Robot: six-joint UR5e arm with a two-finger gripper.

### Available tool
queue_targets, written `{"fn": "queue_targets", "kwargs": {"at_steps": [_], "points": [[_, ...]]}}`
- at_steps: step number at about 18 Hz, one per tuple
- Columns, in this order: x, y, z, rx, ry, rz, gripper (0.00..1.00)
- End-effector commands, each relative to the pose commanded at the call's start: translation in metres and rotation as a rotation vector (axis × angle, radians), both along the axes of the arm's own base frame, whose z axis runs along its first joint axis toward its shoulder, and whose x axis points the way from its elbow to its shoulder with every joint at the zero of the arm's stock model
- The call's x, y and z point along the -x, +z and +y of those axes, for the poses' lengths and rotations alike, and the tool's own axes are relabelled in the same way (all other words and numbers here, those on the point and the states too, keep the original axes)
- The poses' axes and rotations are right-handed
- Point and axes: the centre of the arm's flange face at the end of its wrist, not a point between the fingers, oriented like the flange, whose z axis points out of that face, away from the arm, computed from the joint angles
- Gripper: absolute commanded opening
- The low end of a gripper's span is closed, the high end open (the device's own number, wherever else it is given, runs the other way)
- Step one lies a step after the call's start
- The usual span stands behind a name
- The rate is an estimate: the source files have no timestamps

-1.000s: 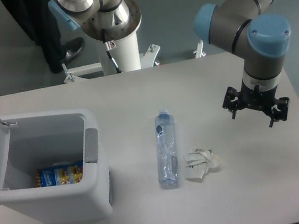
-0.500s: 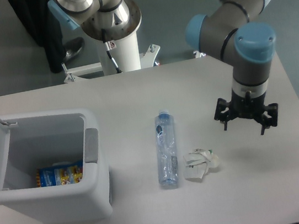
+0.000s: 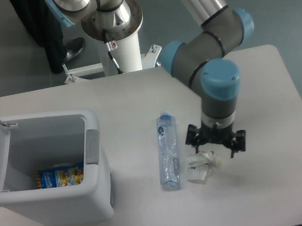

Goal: Place the trash in the trash can
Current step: 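Lower the gripper over the bottle and close on its middle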

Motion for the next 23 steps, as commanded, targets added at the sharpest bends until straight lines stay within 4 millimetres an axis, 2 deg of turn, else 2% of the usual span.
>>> {"fn": "queue_targets", "kwargs": {"at_steps": [2,6,10,13,14,17,23], "points": [[-0.012,-0.003,0.007,0.027,0.007,-0.039,1.0],[-0.018,-0.01,0.005,0.076,0.012,-0.099,1.0],[-0.025,-0.024,0.017,0.092,0.022,-0.109,1.0],[-0.015,-0.032,0.032,0.09,0.052,-0.11,1.0],[-0.018,-0.036,0.042,0.091,0.062,-0.111,1.0],[-0.021,-0.05,0.055,0.1,0.085,-0.122,1.0],[-0.027,-0.062,0.053,0.147,0.094,-0.158,0.99]]}}
